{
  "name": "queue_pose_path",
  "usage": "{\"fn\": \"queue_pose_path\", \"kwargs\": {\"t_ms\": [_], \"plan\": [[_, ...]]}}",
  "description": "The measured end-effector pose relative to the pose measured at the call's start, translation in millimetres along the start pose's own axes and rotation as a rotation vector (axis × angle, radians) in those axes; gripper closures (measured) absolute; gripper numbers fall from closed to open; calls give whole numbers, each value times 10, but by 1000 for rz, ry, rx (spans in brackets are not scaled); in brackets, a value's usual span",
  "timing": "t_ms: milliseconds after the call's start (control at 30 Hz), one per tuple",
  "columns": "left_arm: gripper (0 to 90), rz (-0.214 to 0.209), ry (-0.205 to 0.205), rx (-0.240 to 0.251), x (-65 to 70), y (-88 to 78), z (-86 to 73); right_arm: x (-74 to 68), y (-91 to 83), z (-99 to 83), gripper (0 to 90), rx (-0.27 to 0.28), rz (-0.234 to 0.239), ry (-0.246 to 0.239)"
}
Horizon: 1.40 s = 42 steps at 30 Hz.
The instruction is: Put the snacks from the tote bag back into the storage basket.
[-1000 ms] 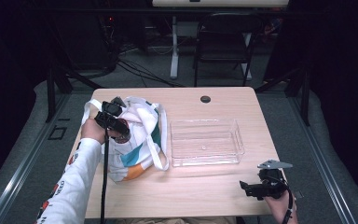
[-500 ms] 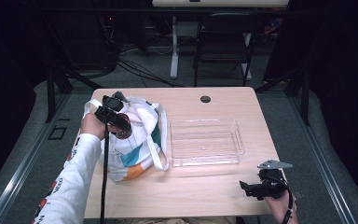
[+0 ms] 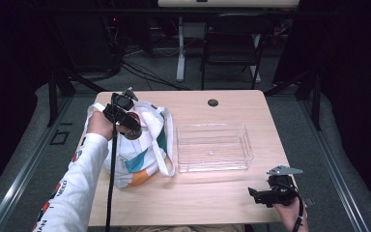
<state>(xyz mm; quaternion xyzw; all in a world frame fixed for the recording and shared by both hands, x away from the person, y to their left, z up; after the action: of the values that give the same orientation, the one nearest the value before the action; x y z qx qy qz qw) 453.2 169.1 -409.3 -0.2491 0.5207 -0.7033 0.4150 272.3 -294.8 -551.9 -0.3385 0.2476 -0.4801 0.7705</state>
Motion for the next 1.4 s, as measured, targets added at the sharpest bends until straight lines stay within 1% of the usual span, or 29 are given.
{"fn": "queue_pose_path", "kwargs": {"t_ms": [100,133,333,367,500,633,833,900,1067,1167,1200,1267,1400], "plan": [[255,-3,4,2,38,-18,28,0,-3,0,42,0,2,0],[255,-4,13,0,46,-25,41,0,-3,0,42,0,2,-1],[255,-8,32,11,134,-59,107,-2,2,1,42,0,-1,-1],[255,-6,41,11,145,-65,119,-2,1,1,42,-1,-1,-1],[255,-9,57,11,199,-91,162,0,0,1,42,-3,0,-4],[255,-14,71,22,262,-128,212,-1,-2,1,42,-1,3,-4],[255,-27,113,36,403,-158,286,-1,0,0,42,-3,-1,-4],[255,-32,120,41,458,-163,310,0,-1,0,42,-4,0,-4],[255,-43,157,40,591,-165,374,0,0,0,42,-3,0,-5],[255,-48,174,44,667,-147,412,0,-2,0,42,-3,4,-5],[255,-52,187,37,689,-142,429,0,-2,0,42,-4,4,-5],[255,-53,199,37,743,-117,456,-1,0,0,42,-4,5,-7],[255,-65,217,33,847,-69,507,3,-3,-1,42,-4,3,-8]]}}
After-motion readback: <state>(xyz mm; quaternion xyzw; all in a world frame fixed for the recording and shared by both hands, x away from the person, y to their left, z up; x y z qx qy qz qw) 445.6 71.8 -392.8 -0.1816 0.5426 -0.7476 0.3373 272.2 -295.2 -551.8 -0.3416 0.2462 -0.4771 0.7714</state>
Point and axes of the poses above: each handheld gripper's, and its own axes: y roughly forward along the jaws, z roughly out of its top, x roughly to its right, the point moved 1 cm from there along y, roughly forward along the jaws
